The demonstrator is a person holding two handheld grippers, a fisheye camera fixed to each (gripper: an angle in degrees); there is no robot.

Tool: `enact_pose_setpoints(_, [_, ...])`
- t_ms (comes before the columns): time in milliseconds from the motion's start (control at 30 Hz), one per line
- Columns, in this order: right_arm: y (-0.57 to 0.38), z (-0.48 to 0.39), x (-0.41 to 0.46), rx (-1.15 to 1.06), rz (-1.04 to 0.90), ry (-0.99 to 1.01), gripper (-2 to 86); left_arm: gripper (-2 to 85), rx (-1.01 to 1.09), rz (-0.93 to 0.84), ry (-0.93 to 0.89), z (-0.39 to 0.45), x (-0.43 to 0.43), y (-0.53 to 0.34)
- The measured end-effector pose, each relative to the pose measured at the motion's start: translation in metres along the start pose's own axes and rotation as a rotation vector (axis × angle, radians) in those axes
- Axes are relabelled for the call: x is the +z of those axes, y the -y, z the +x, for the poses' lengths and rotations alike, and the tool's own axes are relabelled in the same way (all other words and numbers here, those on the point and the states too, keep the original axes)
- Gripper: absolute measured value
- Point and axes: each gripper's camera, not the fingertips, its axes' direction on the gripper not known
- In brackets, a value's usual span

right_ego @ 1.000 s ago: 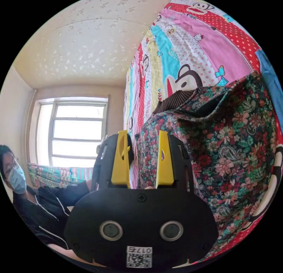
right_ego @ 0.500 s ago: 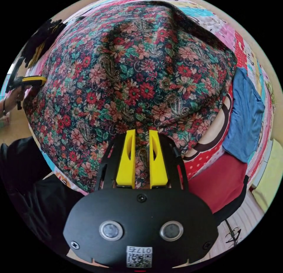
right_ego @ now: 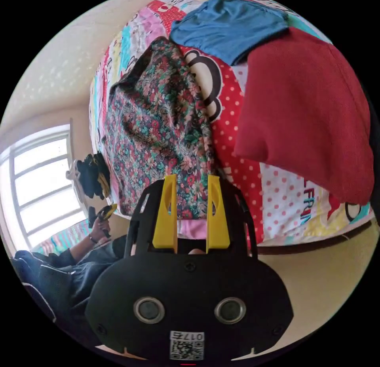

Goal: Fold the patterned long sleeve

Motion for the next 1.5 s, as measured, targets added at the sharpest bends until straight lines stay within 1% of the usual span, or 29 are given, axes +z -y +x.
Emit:
enact_pose_setpoints(67, [-0.042,0.039,-0.008,0.176,0.081,0.138,12.0,6.2,-0.092,0.048,-0.092,-0.023,-0.003,-0.026])
enact_pose_setpoints(100, [-0.052,0.048,-0.009,0.215,0.104,0.168,12.1,7.9,-0.127,0.071,-0.124,-0.032,-0.001,-0.04])
enact_pose_setpoints(167, [-0.081,0.073,-0.006,0.34,0.163,0.256,12.4,10.1,-0.16,0.081,-0.123,-0.04,0.005,-0.054])
enact_pose_setpoints(267, [-0.098,0.092,0.009,0.427,0.182,0.373,12.7,13.2,-0.2,0.067,-0.156,-0.044,0.024,-0.056])
enact_pose_setpoints(367, [-0.101,0.098,0.021,0.467,0.214,0.45,12.9,15.9,-0.242,0.046,-0.221,-0.044,0.045,-0.043])
enact_pose_setpoints(467, [-0.098,0.099,0.031,0.506,0.22,0.475,13.0,15.0,-0.348,0.019,-0.205,-0.045,0.066,-0.029])
enact_pose_setpoints(600, [-0.095,0.095,0.038,0.512,0.211,0.488,13.0,13.7,-0.571,0.077,-0.271,-0.052,0.085,-0.022])
enact_pose_setpoints(633, [-0.094,0.094,0.039,0.513,0.215,0.507,13.0,12.4,-0.621,0.087,-0.263,-0.053,0.085,-0.023])
enact_pose_setpoints(700, [-0.094,0.093,0.039,0.519,0.222,0.536,13.0,9.5,-0.653,0.093,-0.248,-0.052,0.082,-0.024])
enact_pose_setpoints(767, [-0.096,0.093,0.036,0.529,0.231,0.541,13.1,6.9,-0.652,0.089,-0.265,-0.05,0.077,-0.025])
enact_pose_setpoints(833, [-0.098,0.097,0.032,0.536,0.239,0.533,13.1,5.4,-0.688,0.087,-0.327,-0.044,0.07,-0.029])
enact_pose_setpoints(967, [-0.109,0.11,0.023,0.59,0.299,0.549,13.6,5.2,-0.708,0.068,-0.399,-0.032,0.054,-0.033])
enact_pose_setpoints(1067, [-0.119,0.117,0.018,0.587,0.327,0.567,14.0,5.1,-0.7,0.065,-0.442,-0.018,0.042,-0.036])
enact_pose_setpoints(1200, [-0.124,0.126,0.024,0.565,0.29,0.564,14.5,5.1,-0.681,0.066,-0.527,0.003,0.035,-0.045])
enact_pose_setpoints(1333, [-0.136,0.135,0.034,0.569,0.326,0.645,14.5,5.0,-0.684,0.074,-0.584,0.019,0.029,-0.061])
enact_pose_setpoints(1433, [-0.142,0.141,0.04,0.598,0.385,0.748,14.1,5.0,-0.652,0.069,-0.576,0.03,0.021,-0.067])
enact_pose_setpoints(1500, [-0.144,0.143,0.043,0.624,0.392,0.75,13.7,5.0,-0.63,0.066,-0.566,0.035,0.015,-0.071])
